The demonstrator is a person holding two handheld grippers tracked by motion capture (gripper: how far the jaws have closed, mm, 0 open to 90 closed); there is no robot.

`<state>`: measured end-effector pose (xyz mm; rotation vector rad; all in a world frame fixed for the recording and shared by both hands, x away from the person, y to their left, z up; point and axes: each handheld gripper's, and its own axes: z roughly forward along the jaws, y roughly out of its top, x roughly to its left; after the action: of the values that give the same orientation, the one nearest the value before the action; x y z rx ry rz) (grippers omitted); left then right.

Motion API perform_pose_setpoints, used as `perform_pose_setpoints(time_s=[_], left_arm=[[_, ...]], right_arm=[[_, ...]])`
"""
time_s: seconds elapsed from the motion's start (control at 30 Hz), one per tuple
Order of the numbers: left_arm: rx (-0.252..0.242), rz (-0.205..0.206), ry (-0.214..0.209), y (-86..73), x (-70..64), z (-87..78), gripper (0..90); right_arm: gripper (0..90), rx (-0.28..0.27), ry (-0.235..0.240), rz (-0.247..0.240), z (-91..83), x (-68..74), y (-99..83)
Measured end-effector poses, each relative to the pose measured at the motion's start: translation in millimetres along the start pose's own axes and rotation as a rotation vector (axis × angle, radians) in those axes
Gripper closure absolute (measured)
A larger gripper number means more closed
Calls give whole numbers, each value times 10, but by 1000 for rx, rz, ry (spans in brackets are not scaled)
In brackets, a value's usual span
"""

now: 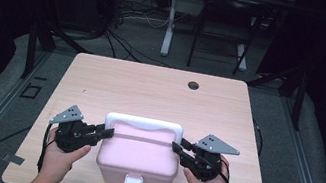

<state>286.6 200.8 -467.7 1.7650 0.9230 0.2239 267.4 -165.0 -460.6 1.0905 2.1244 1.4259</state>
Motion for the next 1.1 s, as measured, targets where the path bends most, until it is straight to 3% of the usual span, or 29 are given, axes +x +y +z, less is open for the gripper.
perform_pose_setpoints(time_s=[0.63, 1.1], left_arm=[[2, 2, 2, 26, -22, -17, 735], [-12, 14, 3, 262, -22, -63, 733]], right_arm=[[716, -11, 1, 3, -19, -1, 4], [735, -39, 14, 40, -83, -34, 215]])
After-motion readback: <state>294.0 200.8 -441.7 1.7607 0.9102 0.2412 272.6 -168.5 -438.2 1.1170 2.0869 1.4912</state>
